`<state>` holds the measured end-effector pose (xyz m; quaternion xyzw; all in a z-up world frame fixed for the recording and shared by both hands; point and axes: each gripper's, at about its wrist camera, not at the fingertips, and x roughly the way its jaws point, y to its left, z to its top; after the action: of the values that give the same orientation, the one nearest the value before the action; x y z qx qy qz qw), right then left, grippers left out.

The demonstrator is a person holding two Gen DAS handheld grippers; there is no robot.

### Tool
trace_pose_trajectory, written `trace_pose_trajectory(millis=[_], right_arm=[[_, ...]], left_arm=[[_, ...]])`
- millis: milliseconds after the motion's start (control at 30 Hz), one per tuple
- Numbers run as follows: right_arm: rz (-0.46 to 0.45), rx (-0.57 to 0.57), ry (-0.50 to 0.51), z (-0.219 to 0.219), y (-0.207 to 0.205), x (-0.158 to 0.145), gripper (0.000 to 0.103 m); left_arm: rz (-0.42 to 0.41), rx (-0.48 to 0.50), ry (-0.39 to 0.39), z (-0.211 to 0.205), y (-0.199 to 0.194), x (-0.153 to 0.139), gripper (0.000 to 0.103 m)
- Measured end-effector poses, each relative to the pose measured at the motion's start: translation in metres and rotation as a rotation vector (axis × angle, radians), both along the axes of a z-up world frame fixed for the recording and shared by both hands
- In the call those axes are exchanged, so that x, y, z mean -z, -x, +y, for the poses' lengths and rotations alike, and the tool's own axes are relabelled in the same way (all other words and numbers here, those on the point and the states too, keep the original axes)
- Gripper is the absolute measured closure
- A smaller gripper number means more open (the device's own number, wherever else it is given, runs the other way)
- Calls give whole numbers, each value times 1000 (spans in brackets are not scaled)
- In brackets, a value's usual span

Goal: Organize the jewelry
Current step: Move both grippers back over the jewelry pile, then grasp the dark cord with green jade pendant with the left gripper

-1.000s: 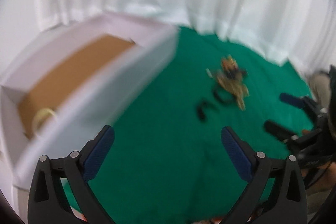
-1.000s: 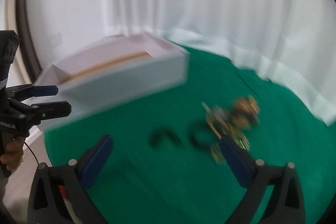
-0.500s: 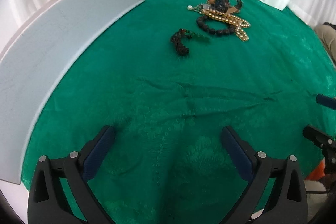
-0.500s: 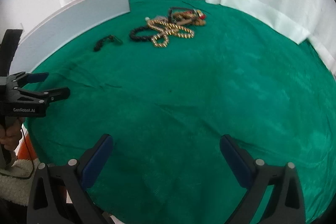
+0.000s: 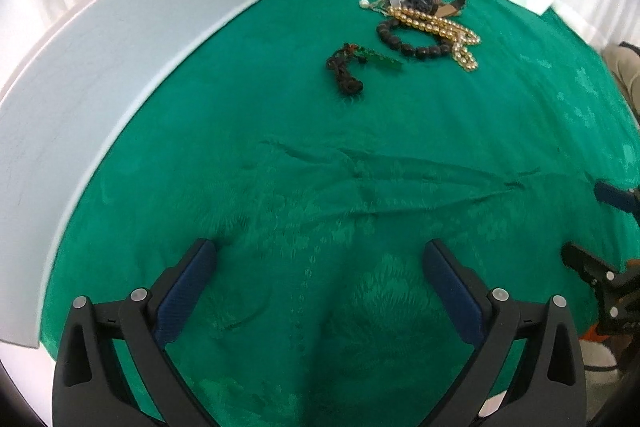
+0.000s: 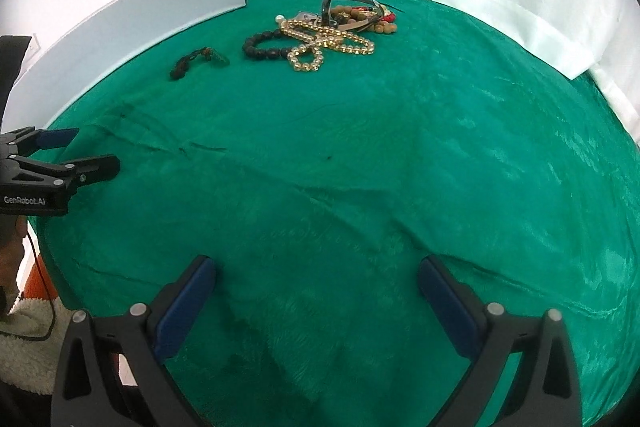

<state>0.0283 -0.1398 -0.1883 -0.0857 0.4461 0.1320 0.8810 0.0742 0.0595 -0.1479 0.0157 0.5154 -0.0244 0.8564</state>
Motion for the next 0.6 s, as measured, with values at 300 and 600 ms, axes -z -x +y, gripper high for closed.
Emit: trace_pose_trajectory(millis=[300, 600], right_arm=[[21, 1, 6, 1, -6, 0, 0], [26, 8, 7, 2, -5, -1, 0]], left_arm=[[-30, 57, 150, 20, -32, -53, 1], [-36, 157, 91, 4, -113, -33, 21]])
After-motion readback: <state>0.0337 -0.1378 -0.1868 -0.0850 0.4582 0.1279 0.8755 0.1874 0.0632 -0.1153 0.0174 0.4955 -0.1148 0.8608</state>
